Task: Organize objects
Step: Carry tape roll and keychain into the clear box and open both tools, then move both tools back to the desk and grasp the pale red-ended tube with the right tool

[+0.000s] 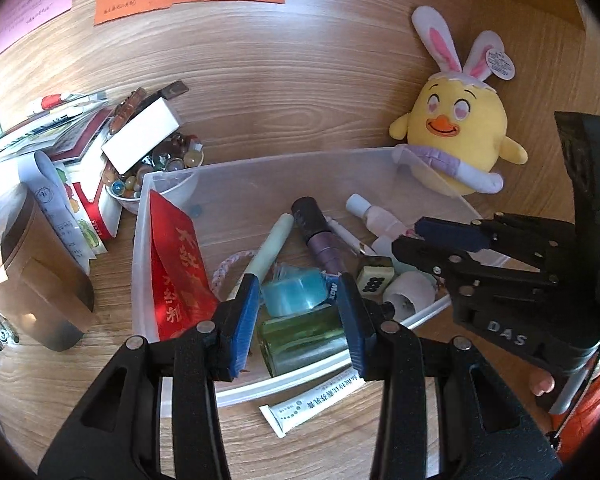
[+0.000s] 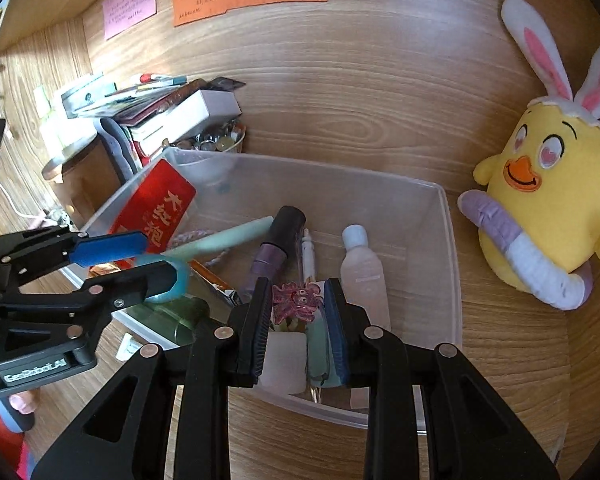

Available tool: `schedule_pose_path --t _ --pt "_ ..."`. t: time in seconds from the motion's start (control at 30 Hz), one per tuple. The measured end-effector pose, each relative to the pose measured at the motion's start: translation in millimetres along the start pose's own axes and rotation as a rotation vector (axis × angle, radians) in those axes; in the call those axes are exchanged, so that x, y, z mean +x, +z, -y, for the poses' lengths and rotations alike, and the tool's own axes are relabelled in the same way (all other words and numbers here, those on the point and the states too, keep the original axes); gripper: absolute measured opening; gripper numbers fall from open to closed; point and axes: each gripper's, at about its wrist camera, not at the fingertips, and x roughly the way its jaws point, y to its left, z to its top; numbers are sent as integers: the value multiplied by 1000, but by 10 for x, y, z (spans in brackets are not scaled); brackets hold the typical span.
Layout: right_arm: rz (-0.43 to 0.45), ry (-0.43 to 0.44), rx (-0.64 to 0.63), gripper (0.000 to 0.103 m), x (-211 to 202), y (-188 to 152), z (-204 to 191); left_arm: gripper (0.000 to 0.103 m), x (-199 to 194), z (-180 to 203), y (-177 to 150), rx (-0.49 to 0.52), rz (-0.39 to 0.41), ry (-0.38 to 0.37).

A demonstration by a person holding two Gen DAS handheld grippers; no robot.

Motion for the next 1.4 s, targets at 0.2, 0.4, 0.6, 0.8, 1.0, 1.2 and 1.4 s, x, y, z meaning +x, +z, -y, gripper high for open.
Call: schedule_pose_path --t 0.2,0.4,0.6,0.8,1.0,1.2,1.4 --pt "0 -34 -12 31 4 7 -28 51 -157 55 -7 20 31 3" --pt "38 -28 -1 51 -190 11 -21 72 -401 83 -60 32 82 40" --pt "78 -7 -13 56 -460 -69 -80 83 -603 83 -182 56 94 70" --pt "82 20 -63 56 -659 -288 -245 90 -729 27 -373 65 82 89" --pt "44 104 -65 57 -735 -588 -401 90 -671 -5 -608 68 13 83" --pt "-39 174 -92 57 -711 -946 -614 87 -490 -38 -796 66 -55 72" --pt "-94 214 -124 57 -677 -1244 -833 61 -316 -29 -844 55 -111 30"
